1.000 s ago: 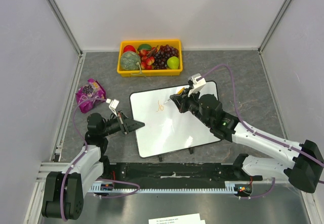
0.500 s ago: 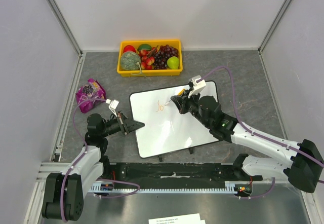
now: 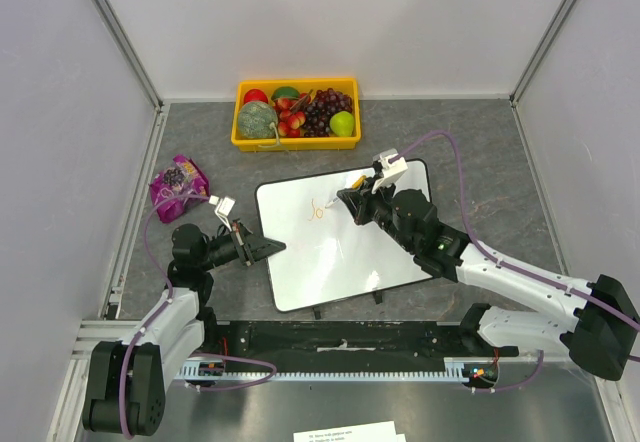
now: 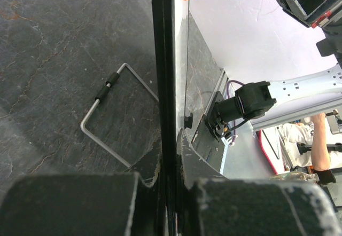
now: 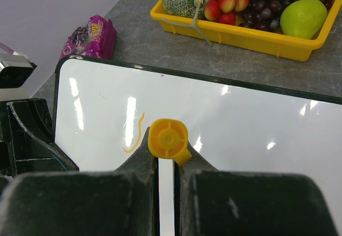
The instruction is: Write a sentence on the whiteboard
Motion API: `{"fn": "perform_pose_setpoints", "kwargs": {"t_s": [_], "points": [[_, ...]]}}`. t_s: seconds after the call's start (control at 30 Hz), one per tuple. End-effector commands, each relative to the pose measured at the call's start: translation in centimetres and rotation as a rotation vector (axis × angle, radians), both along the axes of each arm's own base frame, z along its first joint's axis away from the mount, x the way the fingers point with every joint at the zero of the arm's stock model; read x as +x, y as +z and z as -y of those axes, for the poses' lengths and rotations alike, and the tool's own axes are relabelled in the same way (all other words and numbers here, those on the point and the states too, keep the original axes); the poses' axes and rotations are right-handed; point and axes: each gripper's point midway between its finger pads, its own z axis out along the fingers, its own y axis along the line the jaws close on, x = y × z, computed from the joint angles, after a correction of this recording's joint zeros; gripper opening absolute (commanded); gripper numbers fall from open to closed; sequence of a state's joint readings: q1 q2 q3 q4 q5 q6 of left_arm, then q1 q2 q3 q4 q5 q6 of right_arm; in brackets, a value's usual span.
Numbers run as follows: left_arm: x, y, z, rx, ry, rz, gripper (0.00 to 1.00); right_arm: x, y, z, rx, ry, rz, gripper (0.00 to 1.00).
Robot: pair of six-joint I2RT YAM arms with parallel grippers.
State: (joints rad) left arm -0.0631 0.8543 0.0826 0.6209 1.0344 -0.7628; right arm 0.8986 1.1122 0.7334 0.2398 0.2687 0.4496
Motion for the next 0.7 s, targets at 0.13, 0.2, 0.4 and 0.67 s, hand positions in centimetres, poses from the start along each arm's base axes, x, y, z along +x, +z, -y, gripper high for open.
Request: {"fn": "perform_pose_setpoints", "kwargs": {"t_s": [0.13,0.2,0.4,0.67], "points": [[-0.2,-1.0,-0.2,0.051,-0.010,0.079,0.02,0.0,-1.8,0.8,-0.041,-0.018,-0.025,0.00],[-0.1,-1.0,-0.2,0.051,-0.008,0.082,0.02,-0.1,-2.3,0.9,-0.053,-0.016,-0.031,0.00],[-0.1,-1.0,-0.2,0.051,-0.008,0.081,0.02,-0.6,-3.0,1.1,-0.080,0.004,-0.041,0.00],[-0.1,-1.0,-0.2,0.051,-0.010,0.079,0.02,-1.2,-3.2,1.5,-0.089,0.016,-0.041,0.00]]}}
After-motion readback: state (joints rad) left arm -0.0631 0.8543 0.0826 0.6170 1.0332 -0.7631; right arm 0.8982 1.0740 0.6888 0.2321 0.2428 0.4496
